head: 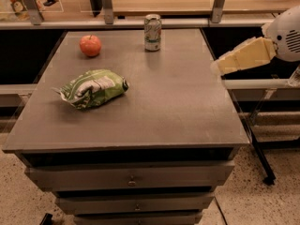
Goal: Pick 7up can
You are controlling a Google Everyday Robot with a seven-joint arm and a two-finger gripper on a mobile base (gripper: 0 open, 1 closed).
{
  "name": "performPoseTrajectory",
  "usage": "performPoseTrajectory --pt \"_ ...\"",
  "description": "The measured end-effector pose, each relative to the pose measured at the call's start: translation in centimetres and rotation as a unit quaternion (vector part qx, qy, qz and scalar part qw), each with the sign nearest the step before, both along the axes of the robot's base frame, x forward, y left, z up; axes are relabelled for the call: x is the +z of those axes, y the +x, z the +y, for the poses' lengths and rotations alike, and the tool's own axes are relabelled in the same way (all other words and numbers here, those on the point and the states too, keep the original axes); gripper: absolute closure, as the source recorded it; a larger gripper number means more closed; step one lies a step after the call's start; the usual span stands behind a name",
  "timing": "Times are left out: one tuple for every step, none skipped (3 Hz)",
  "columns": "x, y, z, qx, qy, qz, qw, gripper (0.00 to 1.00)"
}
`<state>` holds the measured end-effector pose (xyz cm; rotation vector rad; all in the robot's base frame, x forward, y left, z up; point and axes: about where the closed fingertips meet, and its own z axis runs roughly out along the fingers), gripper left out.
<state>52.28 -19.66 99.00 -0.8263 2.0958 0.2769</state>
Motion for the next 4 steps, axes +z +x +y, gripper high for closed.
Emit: performPoseTrajectory --pt "0.0 0.0 0.0 0.0 0.0 0.0 1.0 0.0" --pt "-0.6 1.0 1.4 -0.012 0.015 -0.008 0.9998 0.0" --pt "-3.0 2.8 7.2 -0.02 0.06 -0.013 0.9979 0.0" --pt "-5.0 5.3 12.2 -0.027 0.087 -0.024 0.9956 0.0"
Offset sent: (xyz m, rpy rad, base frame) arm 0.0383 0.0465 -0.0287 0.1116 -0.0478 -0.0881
